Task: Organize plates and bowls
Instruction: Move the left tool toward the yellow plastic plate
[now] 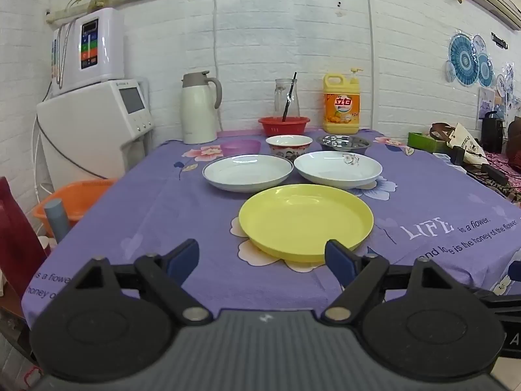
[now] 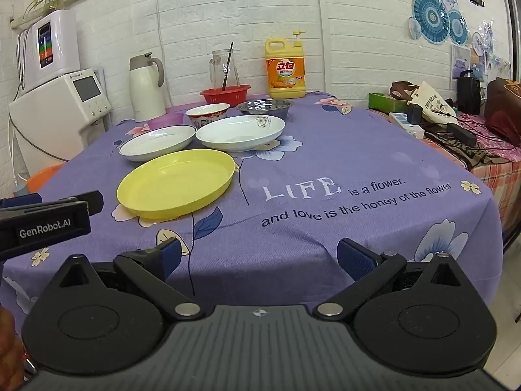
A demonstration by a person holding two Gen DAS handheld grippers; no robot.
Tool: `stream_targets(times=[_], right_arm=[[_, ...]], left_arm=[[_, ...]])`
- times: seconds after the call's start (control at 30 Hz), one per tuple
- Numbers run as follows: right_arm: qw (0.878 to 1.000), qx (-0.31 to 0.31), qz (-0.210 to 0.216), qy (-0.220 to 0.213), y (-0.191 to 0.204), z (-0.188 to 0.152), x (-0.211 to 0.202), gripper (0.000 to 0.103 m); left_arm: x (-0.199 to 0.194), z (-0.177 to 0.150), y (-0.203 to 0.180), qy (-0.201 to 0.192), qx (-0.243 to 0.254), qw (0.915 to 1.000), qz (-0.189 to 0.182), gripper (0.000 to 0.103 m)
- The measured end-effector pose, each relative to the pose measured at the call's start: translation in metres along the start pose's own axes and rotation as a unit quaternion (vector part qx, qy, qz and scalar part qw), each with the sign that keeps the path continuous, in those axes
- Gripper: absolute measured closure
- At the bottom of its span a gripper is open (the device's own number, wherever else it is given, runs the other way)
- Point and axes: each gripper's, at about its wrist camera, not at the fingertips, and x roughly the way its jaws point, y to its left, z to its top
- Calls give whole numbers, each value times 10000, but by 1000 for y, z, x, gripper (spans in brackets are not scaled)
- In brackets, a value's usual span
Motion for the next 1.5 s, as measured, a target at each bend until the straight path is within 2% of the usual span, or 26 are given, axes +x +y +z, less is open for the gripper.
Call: stream_targets(times=[0.43, 0.8, 1.1, 1.23, 1.5], right_arm=[[9998, -128, 116, -115, 7, 0, -2, 0], [9998, 145, 141, 0, -2, -3, -1, 0], [9997, 152, 169, 15, -2, -3, 0, 0], [9996, 185, 183, 48, -4, -4, 1, 0], [9995, 202, 198, 127, -4, -4, 4, 0]], left_arm=[[-1, -4, -10, -67, 309, 9994, 128, 21], [-1, -4, -10, -55, 278, 9995, 114, 21], [1, -3, -15, 35, 333, 9994, -85, 21], [3, -4, -15, 68, 348, 9994, -58, 21], [6, -4, -9, 154, 183, 9996, -161, 21]])
